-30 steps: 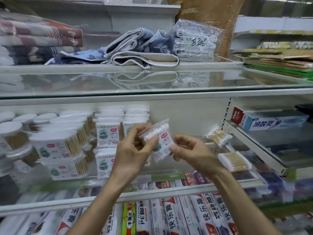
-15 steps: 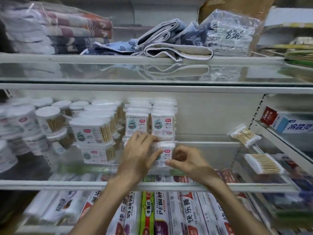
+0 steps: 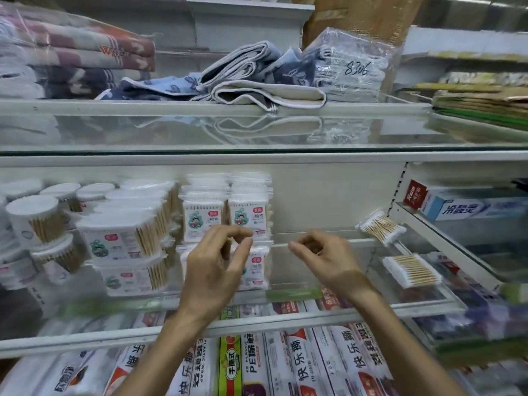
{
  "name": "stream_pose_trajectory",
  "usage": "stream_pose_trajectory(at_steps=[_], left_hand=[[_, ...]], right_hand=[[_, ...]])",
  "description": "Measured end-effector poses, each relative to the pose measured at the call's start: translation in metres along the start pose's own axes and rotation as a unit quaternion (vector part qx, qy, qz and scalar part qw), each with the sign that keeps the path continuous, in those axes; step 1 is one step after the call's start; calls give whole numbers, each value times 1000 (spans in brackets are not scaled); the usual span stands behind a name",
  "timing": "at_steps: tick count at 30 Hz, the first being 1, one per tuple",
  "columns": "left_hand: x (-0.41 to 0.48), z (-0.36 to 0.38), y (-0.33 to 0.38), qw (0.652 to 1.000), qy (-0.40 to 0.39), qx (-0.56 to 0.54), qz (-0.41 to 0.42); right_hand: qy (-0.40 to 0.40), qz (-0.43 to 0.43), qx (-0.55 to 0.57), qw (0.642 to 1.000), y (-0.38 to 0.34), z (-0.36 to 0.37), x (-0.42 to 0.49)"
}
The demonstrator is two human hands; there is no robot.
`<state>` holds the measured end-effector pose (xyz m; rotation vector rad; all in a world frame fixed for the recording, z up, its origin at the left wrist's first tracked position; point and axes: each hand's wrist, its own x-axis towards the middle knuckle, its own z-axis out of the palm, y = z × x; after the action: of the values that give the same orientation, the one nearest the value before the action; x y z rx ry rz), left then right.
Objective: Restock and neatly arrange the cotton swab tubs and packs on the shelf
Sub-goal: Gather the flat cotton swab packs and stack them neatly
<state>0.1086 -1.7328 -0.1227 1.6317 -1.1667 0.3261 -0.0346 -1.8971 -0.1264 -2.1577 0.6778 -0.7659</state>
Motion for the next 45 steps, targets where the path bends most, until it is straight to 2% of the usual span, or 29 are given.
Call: stream_pose_trajectory(at_steps=[2,4,7,9,11,15,18,20,21,23,24,26,28,30,33,36,38,41,45], left_hand=[[0,4,14,989,-12,-119,-85],[1,12,23,971,-30,-196,-134],[0,27,31,959,-51,-229,-157],[0,37,35,958,-55,-233,-159],[-1,44,35,959,-58,-228,-155],[0,52,39,956,-58,-239,-159],[3,55,43,955,-57,-248,-154],[4,55,43,950,-59,-265,-152],[6,56,43,947,-60,-276,-152],[8,56,42,942,-68,-290,-154],[9,57,42,940,-78,-294,-156],[11,58,42,935,-96,-300,-162],[14,58,43,934,-101,-299,-166],[17,57,46,935,-101,-294,-170],[21,54,51,933,-113,-289,-184],[21,48,51,936,-102,-281,-188],[19,42,50,936,-82,-280,-199],[16,31,49,932,-34,-291,-215],[9,10,42,951,39,-236,-197]], right_hand=[[63,-6,-89,994,13,-25,9],[108,-10,-184,977,28,-49,21],[132,22,-334,933,56,-83,41],[115,60,-418,899,75,-99,53],[90,89,-455,881,90,-106,61],[59,97,-506,855,106,-108,69],[62,110,-506,853,107,-109,72],[69,103,-452,883,103,-108,72],[67,105,-381,916,97,-107,70],[50,117,-145,981,79,-102,64],[38,121,-17,992,67,-99,60],[-6,122,185,975,46,-89,50],[-75,104,357,925,32,-77,39],[-141,89,453,876,20,-66,29],[-210,70,511,830,7,-52,16],[-234,58,536,809,-2,-44,8],[-232,52,521,820,-7,-40,3],[-186,70,488,850,-18,-34,-3],[-155,49,424,891,-37,-18,-8]])
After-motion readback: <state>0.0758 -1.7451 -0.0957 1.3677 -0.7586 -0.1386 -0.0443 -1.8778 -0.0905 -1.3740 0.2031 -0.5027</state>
